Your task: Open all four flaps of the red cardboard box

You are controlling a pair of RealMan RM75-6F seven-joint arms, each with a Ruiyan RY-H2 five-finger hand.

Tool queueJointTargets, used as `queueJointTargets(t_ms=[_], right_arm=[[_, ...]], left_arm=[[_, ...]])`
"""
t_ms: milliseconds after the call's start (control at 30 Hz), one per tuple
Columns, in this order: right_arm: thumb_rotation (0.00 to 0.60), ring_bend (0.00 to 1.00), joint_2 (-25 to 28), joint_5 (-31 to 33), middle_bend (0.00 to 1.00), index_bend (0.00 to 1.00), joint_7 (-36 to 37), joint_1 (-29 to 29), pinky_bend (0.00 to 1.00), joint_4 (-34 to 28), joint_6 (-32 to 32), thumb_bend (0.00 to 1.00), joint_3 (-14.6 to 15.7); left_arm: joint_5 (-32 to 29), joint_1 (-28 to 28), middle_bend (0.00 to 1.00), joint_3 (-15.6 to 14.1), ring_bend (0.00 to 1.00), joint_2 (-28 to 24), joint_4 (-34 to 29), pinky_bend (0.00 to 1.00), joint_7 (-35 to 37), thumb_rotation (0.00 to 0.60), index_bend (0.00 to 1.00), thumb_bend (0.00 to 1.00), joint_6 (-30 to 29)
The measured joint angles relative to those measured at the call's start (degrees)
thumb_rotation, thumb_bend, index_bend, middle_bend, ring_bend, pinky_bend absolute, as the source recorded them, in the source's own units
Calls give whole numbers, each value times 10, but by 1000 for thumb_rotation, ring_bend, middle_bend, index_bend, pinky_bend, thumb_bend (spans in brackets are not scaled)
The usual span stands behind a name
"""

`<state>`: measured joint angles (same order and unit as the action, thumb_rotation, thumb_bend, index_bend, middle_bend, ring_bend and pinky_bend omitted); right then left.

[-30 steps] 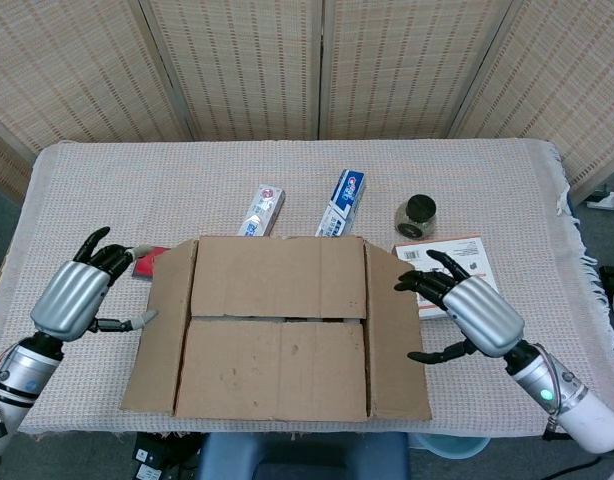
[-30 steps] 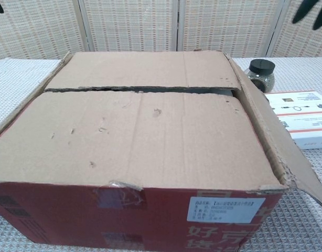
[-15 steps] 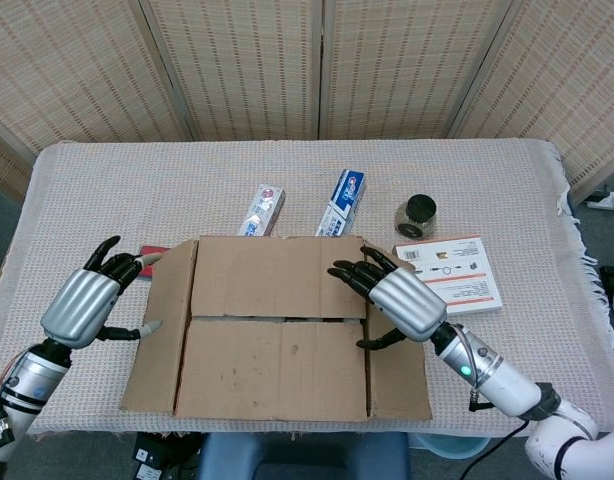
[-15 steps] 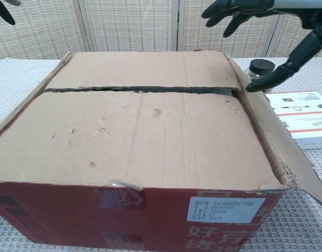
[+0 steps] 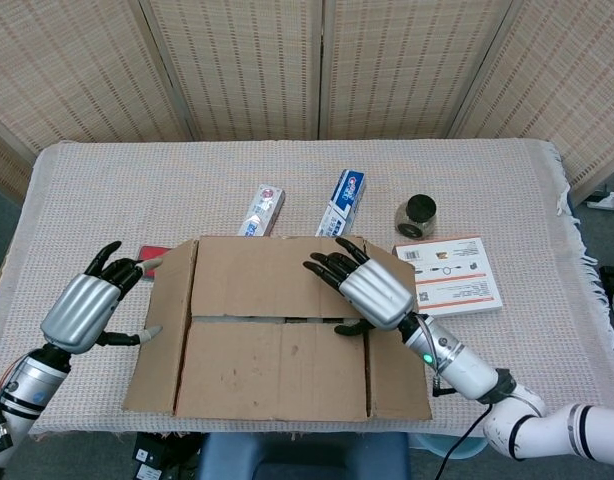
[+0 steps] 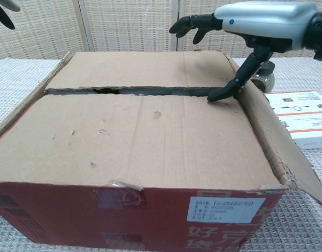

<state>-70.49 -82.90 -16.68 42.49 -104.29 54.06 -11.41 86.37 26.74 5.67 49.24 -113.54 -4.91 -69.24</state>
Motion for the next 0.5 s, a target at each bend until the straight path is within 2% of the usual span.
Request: queueJointTargets(t_ms=[333,500], right_arm=[[475,175,-35,-6,127,48,-14,8,14,38,27,145,2],[525,193,-45,-19,150,48,-9,8,14,52,46,183,2]], left_arm=[[0,-1,265,3,241,0,1,0,3,397,173,252,3],[-1,-2,264,4,239,0,0,0,1,394,173,252,5]])
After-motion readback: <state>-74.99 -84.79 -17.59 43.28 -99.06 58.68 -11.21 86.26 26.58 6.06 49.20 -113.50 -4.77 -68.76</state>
